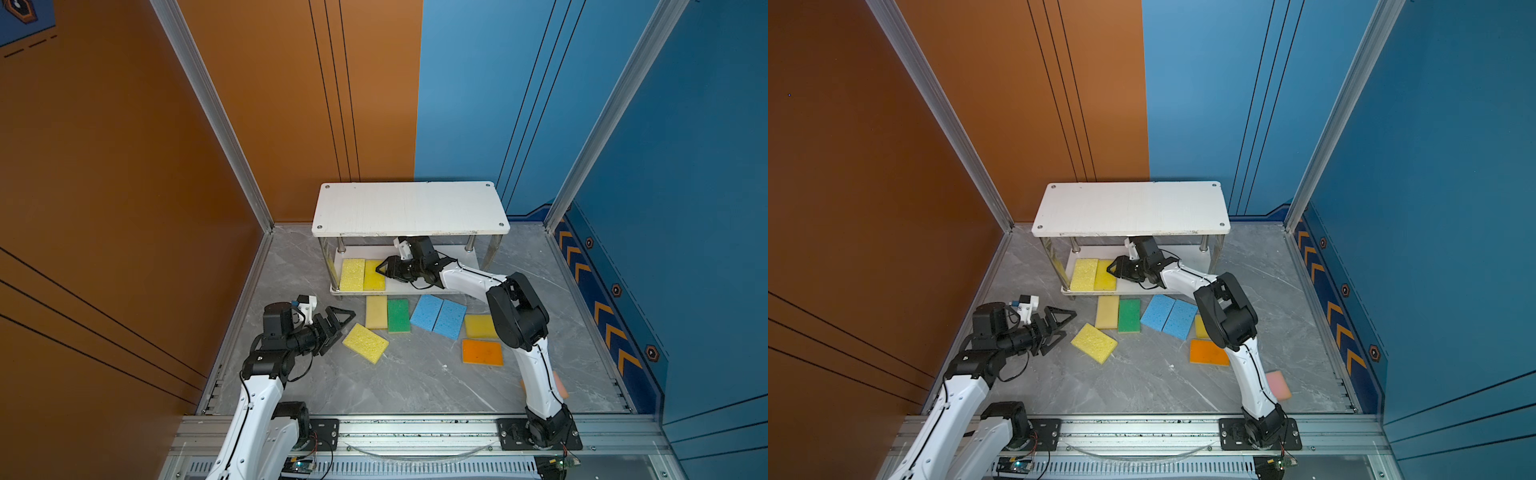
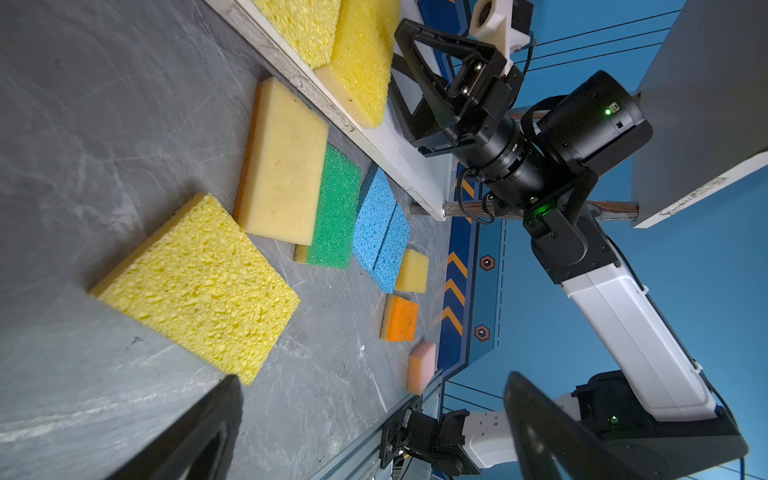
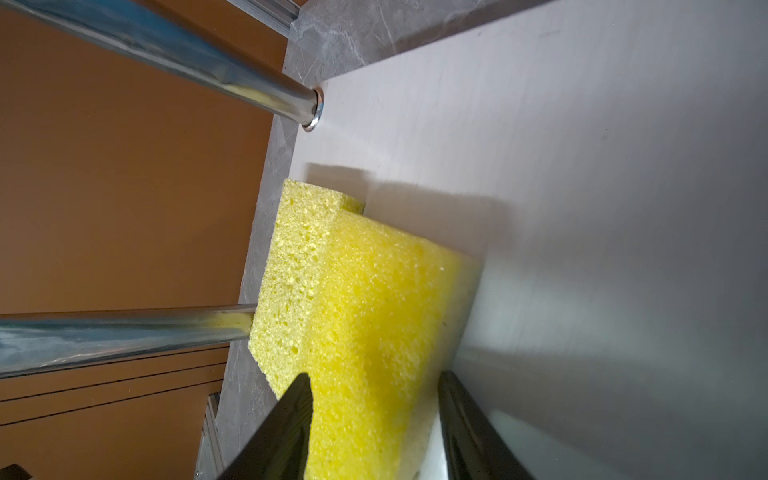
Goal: Place and organize the cleaning sponges onto the shelf
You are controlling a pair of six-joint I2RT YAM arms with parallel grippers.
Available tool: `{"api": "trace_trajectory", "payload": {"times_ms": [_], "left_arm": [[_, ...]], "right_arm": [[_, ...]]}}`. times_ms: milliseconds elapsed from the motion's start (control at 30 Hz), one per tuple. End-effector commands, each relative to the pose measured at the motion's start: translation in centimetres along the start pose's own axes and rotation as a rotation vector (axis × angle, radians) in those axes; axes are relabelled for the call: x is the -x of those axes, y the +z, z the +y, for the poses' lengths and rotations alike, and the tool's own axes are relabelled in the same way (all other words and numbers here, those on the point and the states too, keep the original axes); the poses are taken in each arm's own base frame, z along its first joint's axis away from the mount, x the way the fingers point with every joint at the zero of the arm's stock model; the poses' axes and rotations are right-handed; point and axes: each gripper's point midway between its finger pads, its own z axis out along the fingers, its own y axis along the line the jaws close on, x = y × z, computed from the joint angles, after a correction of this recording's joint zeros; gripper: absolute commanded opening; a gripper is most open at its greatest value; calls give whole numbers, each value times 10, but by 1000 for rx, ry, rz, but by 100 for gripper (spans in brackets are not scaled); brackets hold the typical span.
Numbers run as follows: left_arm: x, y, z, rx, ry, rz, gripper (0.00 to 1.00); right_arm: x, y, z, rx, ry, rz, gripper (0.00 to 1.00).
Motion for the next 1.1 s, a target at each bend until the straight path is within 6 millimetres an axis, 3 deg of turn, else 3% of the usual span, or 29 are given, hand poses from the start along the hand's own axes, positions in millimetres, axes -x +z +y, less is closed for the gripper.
{"api": "trace_trajectory", "payload": {"times_ms": [0,267,333,733,1067], "left_arm": [[-5,-1,4,-1,0,13,98],[-7,2,15,30,-18,3,99],[-9,4,22,54,-31,-1,100],[-31,17,79,329,-18,-19,91],[-34,29,98,411,-19,3,77]], "right_arm": [[-2,1,-5,-36,11,2,51],[-6,-30,2,-118,-64,-63,51],[-6,-46,12,-120,-83,-87,52],[-78,-82,35,-174,-191,-13,52],[-103,-114,43,-165,-198,-14,52]]}}
